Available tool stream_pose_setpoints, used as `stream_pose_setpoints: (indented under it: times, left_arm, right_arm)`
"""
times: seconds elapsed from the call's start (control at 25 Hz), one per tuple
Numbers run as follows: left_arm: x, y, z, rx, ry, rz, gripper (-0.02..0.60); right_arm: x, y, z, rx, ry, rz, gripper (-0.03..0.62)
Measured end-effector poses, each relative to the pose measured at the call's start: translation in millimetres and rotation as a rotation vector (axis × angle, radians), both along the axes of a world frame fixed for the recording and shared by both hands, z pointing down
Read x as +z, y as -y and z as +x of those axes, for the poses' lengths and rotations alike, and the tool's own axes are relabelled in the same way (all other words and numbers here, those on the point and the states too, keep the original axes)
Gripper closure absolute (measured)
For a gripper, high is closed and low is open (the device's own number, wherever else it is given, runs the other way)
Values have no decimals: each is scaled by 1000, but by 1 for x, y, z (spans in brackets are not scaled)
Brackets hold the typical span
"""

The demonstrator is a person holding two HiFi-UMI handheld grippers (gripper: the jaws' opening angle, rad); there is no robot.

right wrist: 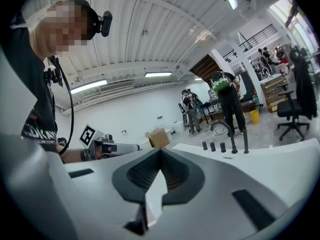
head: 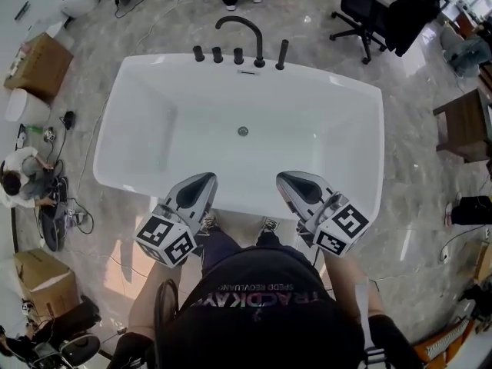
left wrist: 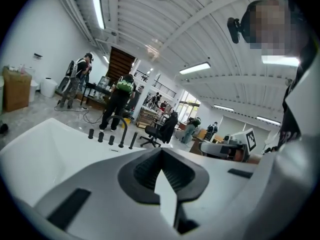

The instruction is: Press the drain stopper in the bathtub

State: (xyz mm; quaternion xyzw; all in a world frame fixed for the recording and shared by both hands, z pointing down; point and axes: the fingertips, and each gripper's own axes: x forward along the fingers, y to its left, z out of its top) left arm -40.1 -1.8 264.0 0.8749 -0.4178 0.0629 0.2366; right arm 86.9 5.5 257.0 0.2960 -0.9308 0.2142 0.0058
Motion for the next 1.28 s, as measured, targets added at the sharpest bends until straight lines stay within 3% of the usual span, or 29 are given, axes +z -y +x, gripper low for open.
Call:
stream_pose_setpoints:
  times: [0.24, 0.56, 0.88, 1.28]
  left_arm:
    - [17, -3, 0, -56, 8, -50, 574]
    - [47, 9, -16, 14, 41, -110, 574]
    - [93, 21, -63, 34, 79, -180, 574]
    - [151, 62, -117, 21, 204, -121, 574]
  right_arm:
    - [25, 10, 11, -40, -20, -43, 583]
    - [58, 33, -5, 38, -44, -65, 583]
    - [100, 52, -36, 112, -77, -99, 583]
    - [183, 100, -62, 96, -218, -154, 582]
